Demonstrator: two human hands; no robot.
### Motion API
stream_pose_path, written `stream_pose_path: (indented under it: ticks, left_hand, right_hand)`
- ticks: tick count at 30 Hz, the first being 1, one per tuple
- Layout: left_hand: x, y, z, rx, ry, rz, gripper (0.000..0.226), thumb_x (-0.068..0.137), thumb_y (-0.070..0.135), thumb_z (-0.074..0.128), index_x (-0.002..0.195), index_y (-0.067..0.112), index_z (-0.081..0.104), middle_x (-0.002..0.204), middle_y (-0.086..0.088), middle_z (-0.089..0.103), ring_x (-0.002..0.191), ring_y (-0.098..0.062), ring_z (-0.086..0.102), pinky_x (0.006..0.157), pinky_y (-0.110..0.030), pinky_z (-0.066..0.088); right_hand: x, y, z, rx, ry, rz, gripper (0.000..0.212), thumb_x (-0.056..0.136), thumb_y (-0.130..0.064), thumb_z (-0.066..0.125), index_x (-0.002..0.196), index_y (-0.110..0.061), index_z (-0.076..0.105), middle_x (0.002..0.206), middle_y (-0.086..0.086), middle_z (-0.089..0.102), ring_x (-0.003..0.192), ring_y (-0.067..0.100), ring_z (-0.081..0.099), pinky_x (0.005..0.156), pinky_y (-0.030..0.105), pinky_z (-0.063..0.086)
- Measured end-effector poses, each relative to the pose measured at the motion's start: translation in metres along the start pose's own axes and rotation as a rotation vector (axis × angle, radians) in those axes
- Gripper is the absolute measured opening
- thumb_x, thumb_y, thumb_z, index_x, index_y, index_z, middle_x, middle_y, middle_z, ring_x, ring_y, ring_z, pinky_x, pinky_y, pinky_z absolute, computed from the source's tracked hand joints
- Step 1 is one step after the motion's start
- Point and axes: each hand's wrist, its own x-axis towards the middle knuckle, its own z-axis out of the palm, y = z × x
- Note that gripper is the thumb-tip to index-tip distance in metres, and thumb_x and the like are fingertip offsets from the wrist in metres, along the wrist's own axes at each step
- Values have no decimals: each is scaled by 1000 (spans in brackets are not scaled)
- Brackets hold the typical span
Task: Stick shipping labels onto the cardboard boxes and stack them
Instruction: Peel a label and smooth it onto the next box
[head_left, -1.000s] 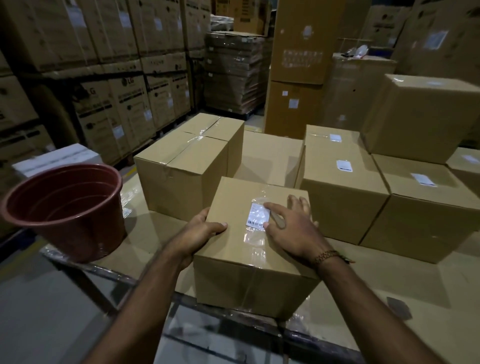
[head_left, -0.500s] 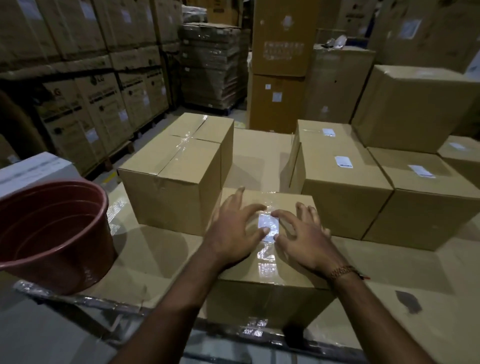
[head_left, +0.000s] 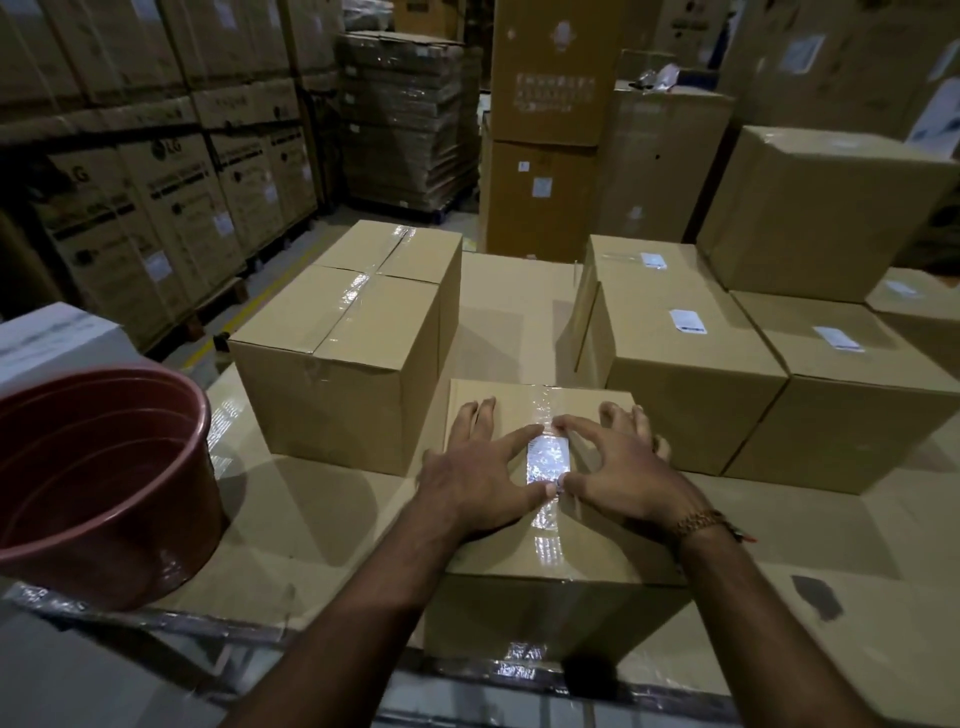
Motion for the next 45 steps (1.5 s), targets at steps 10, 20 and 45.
stream_pose_path:
  ticks: [10, 20, 45]
  left_hand:
    - [-2, -5, 1, -45, 35, 5, 93, 88, 85, 47, 164, 53, 4, 176, 9, -12, 161, -18, -13, 116, -71, 23]
    - [-9, -3, 0, -154, 87, -56, 119, 83, 82, 61, 168, 28, -3, 174, 18, -4, 161, -12, 2, 119, -65, 29]
    - [-6, 0, 2, -118, 77, -73, 120, 83, 82, 61, 168, 28, -4, 175, 16, -7, 161, -11, -3, 120, -65, 27]
  right_hand:
    - [26, -3, 21, 8, 279, -151, 64, 93, -43, 73, 149, -14, 58, 132, 2, 48, 132, 21, 42, 110, 38, 44]
    - [30, 1, 17, 65, 324, -219, 42, 82, -42, 82, 120, -26, 71, 113, -7, 54, 108, 17, 61, 93, 38, 56]
    - [43, -4, 21, -47, 492, -172, 8, 97, -23, 68, 90, -25, 71, 98, -4, 62, 92, 20, 64, 80, 44, 58]
